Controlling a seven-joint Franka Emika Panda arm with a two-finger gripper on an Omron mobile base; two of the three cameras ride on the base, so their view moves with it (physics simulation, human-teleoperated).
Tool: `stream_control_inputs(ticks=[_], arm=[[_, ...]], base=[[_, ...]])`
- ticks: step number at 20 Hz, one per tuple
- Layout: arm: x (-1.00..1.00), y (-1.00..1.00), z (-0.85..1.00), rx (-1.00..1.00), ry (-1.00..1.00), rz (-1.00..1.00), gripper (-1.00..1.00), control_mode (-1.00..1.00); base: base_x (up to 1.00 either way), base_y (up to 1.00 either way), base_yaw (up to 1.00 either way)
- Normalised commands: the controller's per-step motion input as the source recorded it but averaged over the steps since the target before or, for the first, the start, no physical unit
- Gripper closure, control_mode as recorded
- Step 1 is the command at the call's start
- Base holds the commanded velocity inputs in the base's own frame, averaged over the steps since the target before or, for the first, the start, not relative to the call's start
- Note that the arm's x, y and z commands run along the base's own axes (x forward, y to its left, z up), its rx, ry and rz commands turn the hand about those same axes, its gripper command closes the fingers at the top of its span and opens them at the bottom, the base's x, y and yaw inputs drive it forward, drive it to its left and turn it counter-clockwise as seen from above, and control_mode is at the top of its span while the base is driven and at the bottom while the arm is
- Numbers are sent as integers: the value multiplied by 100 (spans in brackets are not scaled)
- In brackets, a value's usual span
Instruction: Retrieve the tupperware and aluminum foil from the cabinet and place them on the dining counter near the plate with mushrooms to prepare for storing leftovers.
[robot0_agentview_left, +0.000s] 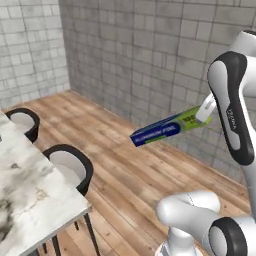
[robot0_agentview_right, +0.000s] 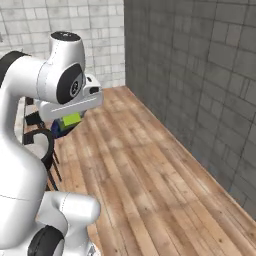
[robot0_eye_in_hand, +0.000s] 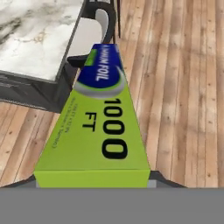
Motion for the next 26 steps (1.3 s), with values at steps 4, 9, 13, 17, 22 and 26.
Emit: stream_control_inputs(ticks=[4, 9, 13, 17, 22, 26], arm=[[0, 0, 0, 0, 0, 0, 100, 100], [0, 0, 0, 0, 0, 0, 100, 100], [0, 0, 0, 0, 0, 0, 100, 100], [0, 0, 0, 0, 0, 0, 100, 100], [0, 0, 0, 0, 0, 0, 100, 100], [0, 0, 0, 0, 0, 0, 100, 100]], base=[[100, -36, 67], [100, -38, 67], [100, -38, 67], [93, -59, 61], [80, -76, 58], [73, -80, 58]])
